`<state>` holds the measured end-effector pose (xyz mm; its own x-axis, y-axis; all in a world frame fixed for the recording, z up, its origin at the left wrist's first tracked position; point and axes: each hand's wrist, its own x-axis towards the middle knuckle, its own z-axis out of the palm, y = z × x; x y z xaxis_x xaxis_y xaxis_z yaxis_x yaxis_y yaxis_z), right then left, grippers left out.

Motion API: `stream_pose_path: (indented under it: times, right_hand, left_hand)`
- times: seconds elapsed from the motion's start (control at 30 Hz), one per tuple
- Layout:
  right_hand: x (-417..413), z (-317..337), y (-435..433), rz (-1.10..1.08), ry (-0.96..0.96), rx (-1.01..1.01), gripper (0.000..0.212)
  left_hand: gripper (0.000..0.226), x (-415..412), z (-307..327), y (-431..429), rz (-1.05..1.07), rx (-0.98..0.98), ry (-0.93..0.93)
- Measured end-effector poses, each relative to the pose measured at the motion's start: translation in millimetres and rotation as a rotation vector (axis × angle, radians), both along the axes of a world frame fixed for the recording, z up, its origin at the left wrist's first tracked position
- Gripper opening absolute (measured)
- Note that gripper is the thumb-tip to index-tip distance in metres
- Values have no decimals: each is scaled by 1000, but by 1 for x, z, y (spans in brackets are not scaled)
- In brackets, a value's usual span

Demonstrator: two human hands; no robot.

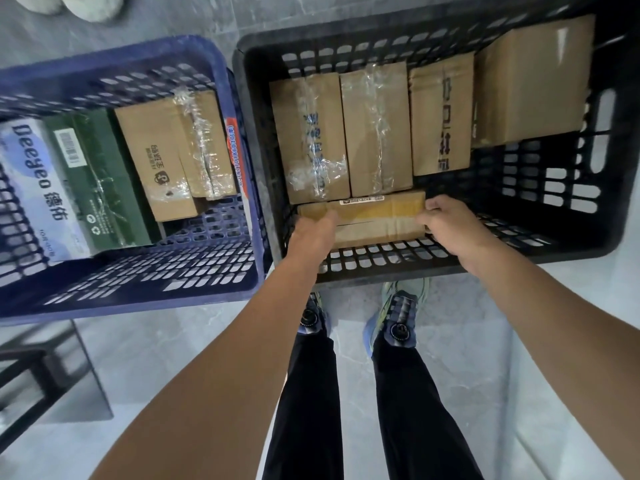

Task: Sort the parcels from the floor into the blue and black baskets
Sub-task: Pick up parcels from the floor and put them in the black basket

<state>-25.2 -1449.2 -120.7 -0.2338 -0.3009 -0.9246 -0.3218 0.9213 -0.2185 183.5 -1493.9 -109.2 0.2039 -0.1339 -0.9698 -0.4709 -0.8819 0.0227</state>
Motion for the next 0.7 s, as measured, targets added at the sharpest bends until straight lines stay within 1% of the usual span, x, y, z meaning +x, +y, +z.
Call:
stream_pose_path:
  times: [0.13, 0.2, 0.27, 0.3, 0.4, 0.5, 0.6, 0.67, 0.7]
  right_hand:
    - [7, -12, -6, -39, -32, 37, 34]
    - [9, -18, -6, -56, -47, 51, 26]
    - [7, -25, -3, -78, -51, 53, 15]
    - [5, -28, -1, -94, -58, 51, 14]
    - [4, -31, 3, -137, -87, 55, 24]
    - [6, -30, 2, -149, -114, 80, 29]
    - [11, -27, -1, -154, -137, 81, 32]
    - [15, -30, -3, -159, -120, 63, 39]
    - [16, -34, -4, -165, -97, 50, 39]
  left_hand:
    - [68, -4, -5, -1, 8, -16, -27]
    - [67, -7, -5, 3, 1, -42, -37]
    - [72, -11, -2, 9, -14, -65, -57]
    - [75, -12, -2, 13, -24, -81, -73]
    - [82, -16, -2, 21, -73, -113, -114]
    - [85, -15, -3, 23, -134, -118, -109]
    - [81, -11, -7, 19, -171, -126, -67]
    - [76, -6, -10, 14, -186, -116, -48]
    - [73, -4, -12, 11, -189, -100, -37]
